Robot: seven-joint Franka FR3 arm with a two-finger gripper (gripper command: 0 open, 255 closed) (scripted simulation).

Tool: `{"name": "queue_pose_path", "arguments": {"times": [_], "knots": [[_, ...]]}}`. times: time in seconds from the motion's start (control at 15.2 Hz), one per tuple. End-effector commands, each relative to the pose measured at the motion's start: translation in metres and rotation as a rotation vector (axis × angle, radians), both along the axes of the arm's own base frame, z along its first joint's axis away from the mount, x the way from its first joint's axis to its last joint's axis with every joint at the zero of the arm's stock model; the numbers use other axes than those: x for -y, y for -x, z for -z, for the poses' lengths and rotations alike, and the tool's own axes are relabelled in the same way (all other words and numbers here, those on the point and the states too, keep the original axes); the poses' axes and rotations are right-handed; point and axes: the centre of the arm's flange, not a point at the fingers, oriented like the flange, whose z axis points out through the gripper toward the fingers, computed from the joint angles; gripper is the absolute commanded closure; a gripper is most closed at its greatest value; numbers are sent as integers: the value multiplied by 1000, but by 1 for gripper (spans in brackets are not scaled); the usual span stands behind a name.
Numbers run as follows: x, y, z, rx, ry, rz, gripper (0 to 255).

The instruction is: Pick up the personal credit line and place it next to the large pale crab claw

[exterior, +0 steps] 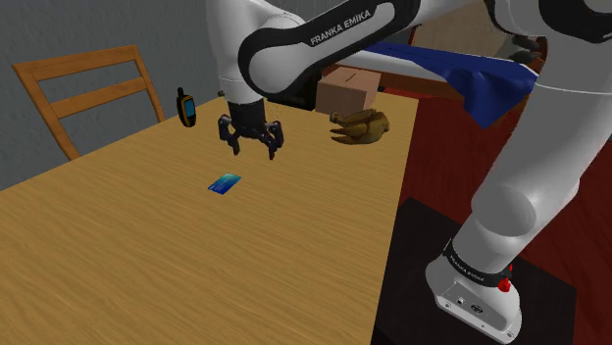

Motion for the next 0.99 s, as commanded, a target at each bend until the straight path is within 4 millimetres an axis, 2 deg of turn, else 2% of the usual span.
{"name": "queue_pose_path", "arguments": {"times": [0.0,0.33,0.86,0.92], "knots": [[-11,-22,14,0,5,77,0],[-32,-80,49,-7,13,247,0],[-27,-84,90,-7,14,257,0],[-27,-84,90,-7,14,257,0]]}}
